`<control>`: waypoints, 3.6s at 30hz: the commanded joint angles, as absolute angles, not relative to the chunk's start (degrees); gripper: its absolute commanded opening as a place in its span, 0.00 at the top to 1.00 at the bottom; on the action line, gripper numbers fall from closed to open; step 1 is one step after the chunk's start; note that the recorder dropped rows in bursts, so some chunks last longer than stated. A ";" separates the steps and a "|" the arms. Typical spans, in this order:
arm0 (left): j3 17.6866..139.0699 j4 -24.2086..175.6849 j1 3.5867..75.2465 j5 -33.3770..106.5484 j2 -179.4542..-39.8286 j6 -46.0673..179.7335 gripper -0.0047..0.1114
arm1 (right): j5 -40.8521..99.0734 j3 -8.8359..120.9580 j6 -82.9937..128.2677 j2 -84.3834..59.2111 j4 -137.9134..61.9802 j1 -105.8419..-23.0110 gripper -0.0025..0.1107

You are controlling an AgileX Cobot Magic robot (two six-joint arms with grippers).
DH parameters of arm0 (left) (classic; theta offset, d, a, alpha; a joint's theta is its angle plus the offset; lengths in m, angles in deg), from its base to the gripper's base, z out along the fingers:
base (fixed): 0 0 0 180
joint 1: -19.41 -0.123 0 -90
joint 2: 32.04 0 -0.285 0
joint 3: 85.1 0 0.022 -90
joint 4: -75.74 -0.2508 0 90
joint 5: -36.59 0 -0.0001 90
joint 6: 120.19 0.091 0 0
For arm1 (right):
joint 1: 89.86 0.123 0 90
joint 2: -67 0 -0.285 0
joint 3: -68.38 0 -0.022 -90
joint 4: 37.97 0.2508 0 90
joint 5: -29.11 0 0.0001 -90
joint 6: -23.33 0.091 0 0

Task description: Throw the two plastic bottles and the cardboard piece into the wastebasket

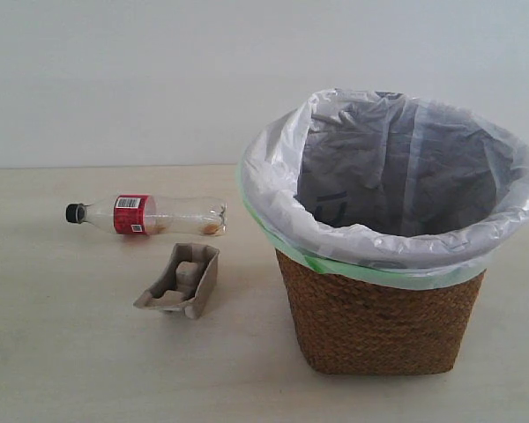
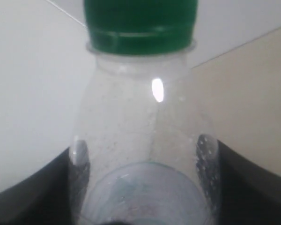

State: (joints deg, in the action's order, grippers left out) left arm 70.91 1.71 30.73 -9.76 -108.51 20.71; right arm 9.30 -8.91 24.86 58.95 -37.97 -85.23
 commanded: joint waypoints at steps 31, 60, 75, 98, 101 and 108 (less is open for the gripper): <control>86.27 -2.10 49.95 64.88 -120.79 -23.35 0.02 | 9.73 -8.84 24.60 59.21 -38.33 -85.58 0.98; 79.98 -0.27 41.86 -1.16 -143.12 20.63 0.33 | 9.73 -8.84 24.60 59.21 -38.33 -85.58 0.98; 81.74 -3.19 41.75 24.20 -151.09 51.25 0.33 | 9.73 -8.84 24.60 59.21 -38.33 -85.58 0.98; 97.35 40.37 38.74 11.34 -145.44 36.48 0.46 | 9.73 -8.84 24.60 59.21 -38.33 -85.58 0.98; 102.03 62.34 33.60 6.89 -145.20 43.36 0.46 | 9.73 -8.84 24.60 59.21 -38.33 -85.58 0.98; 105.42 103.08 27.11 -4.87 -146.50 99.50 0.46 | 9.73 -8.84 24.60 59.21 -38.33 -85.58 0.98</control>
